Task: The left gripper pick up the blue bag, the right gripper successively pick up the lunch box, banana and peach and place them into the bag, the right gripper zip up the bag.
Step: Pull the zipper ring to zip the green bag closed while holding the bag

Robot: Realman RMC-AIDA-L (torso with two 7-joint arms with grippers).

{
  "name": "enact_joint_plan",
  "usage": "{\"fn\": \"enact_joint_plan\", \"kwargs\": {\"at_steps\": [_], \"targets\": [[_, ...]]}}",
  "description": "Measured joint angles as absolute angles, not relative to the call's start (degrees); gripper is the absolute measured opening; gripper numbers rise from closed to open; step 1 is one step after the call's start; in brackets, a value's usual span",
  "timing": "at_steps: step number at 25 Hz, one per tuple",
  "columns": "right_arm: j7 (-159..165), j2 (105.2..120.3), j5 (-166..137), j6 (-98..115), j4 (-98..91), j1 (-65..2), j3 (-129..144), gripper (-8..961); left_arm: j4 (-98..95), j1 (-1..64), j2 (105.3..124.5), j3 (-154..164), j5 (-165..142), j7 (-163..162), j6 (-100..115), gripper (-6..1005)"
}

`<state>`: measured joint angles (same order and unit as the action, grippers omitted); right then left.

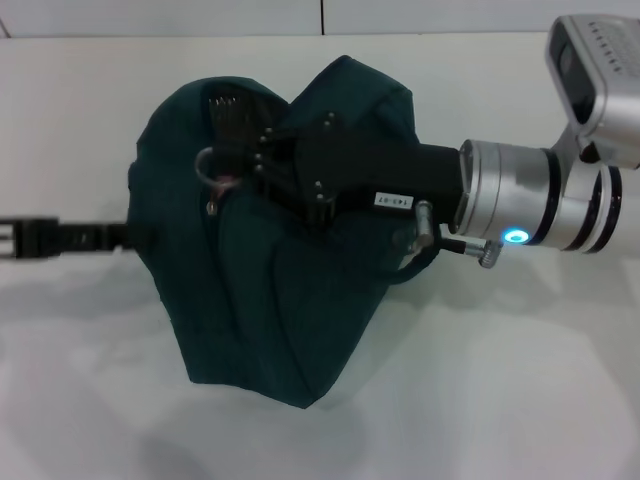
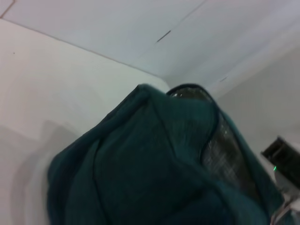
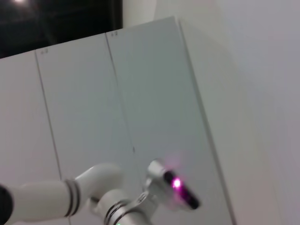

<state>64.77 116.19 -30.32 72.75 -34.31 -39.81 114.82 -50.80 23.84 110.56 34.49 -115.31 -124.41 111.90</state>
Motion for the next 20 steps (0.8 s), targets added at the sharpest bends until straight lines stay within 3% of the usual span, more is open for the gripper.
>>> {"fn": "enact_joint_plan", "kwargs": {"at_steps": [8,20], "targets": [[63.4,116.19,-28.1,73.0,-33.9,-39.1,115.0,88,-50.8,19.1,112.46,32.5,-115.1,-116.3,111.8,848],[62.7,116.19,-27.5,72.6,-34.7,-42.0,117.7,89,-50.2,18.6,115.4,33.0,-115.6,-113.8,111.3,847]]}}
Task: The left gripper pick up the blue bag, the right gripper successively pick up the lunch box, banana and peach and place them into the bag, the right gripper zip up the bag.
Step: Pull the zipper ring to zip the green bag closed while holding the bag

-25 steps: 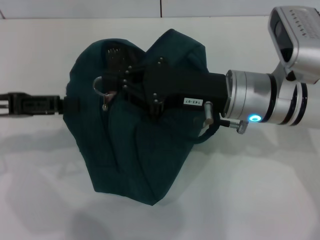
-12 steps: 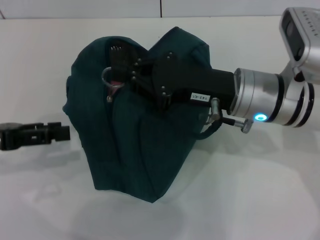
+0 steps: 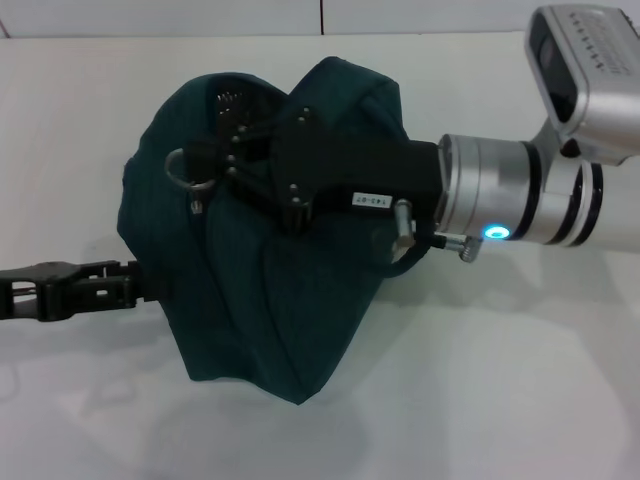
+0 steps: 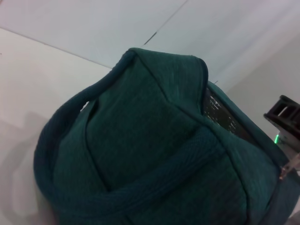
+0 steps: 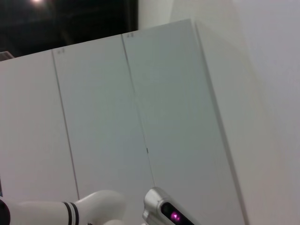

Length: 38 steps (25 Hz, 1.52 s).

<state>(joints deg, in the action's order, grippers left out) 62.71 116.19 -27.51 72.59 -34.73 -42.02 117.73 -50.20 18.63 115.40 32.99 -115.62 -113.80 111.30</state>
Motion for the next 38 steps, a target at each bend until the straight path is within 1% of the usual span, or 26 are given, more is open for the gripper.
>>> {"fn": "enact_joint_plan", "kwargs": {"at_steps": [13,24,27,32,38], "targets": [[62.5,116.19,-26.8,72.5,-34.7,-42.4,117.7,91,-50.2,19.4,116.08,33.1,-115.8,-111.7,107.5,847],[62.5,116.19,-26.8,72.6,-34.3,-42.2,117.5,92,-50.2,20.5,116.14,33.3,-115.7,-111.5,107.4,663],[62.5,116.19,-26.8,72.6,-34.3,-42.1,117.5,92,-50.2,20.8,116.14,33.2,-115.7,-111.5,107.3,432],[62.5,116.19,-26.7,72.6,-34.3,-42.0,117.5,93,-50.2,20.9,116.13,33.0,-115.5,-111.5,107.3,286],[62.5,116.19,-26.2,72.6,-34.3,-41.7,117.5,93,-50.2,21.0,116.1,32.9,-115.2,-111.4,107.3,233]]}}
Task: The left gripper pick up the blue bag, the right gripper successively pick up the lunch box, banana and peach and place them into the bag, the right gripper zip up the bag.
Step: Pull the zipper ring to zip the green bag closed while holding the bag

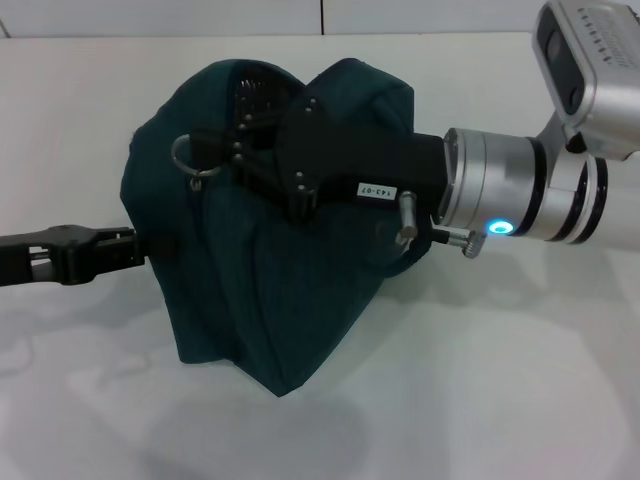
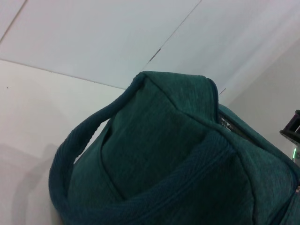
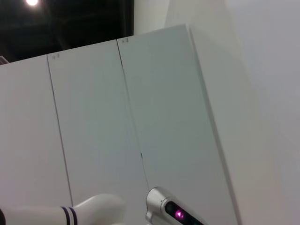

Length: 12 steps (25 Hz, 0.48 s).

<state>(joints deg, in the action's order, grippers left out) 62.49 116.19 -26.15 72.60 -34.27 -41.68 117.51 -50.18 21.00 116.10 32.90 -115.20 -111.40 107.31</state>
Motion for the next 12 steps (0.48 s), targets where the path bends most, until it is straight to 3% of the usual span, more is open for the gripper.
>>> {"fn": "enact_joint_plan", "kwargs": {"at_steps": [12], "targets": [[62.5,116.19,-24.4,72.7,-34.2,-38.9,116.9,95,-50.2,21.0,116.1,33.0,-114.9,-111.1,107.4,186]]}}
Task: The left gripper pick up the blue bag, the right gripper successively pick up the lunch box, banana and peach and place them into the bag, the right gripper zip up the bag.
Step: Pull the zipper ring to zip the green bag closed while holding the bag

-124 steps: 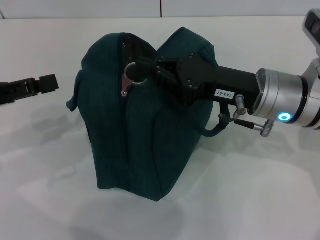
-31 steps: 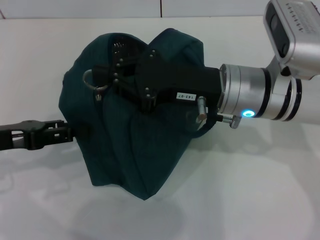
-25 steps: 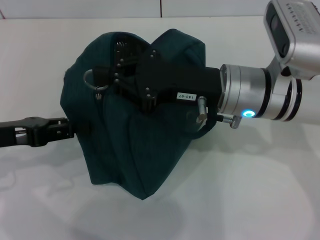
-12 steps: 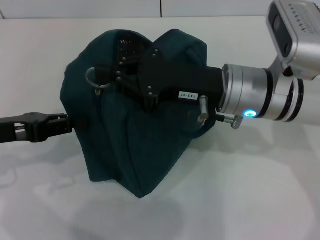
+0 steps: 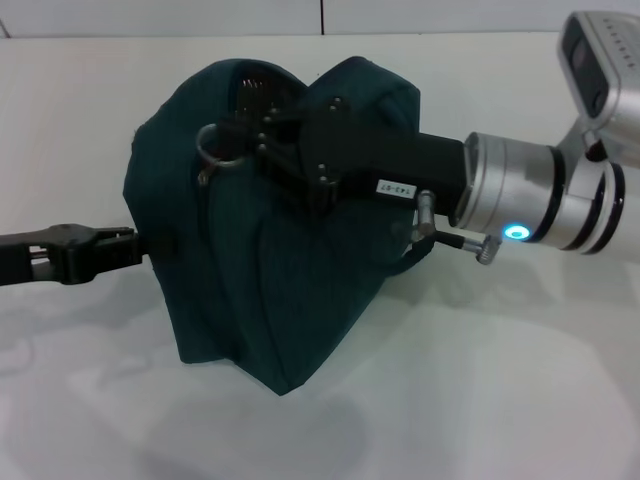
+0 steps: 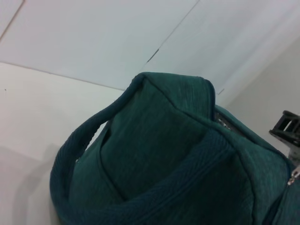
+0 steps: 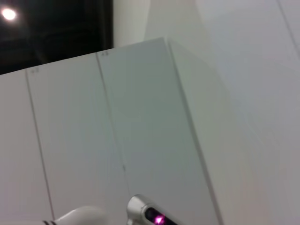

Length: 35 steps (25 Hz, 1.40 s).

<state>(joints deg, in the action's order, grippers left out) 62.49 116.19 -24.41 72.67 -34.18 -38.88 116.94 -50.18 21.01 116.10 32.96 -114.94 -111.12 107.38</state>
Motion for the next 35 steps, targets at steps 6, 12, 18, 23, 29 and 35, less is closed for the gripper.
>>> {"fn": "enact_joint_plan", "kwargs": {"at_steps": [6,12,18,23,29,35], "targets": [[62.5,116.19,-23.4,72.9,-34.1,-37.6,116.7,95,-50.1,21.0,116.1,31.9,-114.0,-110.5,107.4,122],[62.5,116.2,-22.6,73.0,-34.1,-36.6,116.3,96,-50.1,21.0,116.11,31.8,-113.9,-110.1,106.8,70],[62.5,116.19,-20.9,72.9,-33.9,-35.8,116.2,97,-50.1,20.9,116.1,32.2,-113.6,-109.9,106.9,68],[62.5,116.18,-20.7,72.8,-33.9,-35.8,116.2,97,-50.0,20.9,116.3,32.9,-113.6,-108.5,107.3,68],[62.7,116.19,-19.6,72.7,-33.4,-35.8,115.4,98,-49.7,21.0,116.64,33.7,-113.5,-106.6,108.2,69],[63.0,116.19,-19.4,73.1,-32.8,-35.8,114.5,99,-49.4,21.1,117.19,34.7,-113.3,-104.6,109.1,61]]}}
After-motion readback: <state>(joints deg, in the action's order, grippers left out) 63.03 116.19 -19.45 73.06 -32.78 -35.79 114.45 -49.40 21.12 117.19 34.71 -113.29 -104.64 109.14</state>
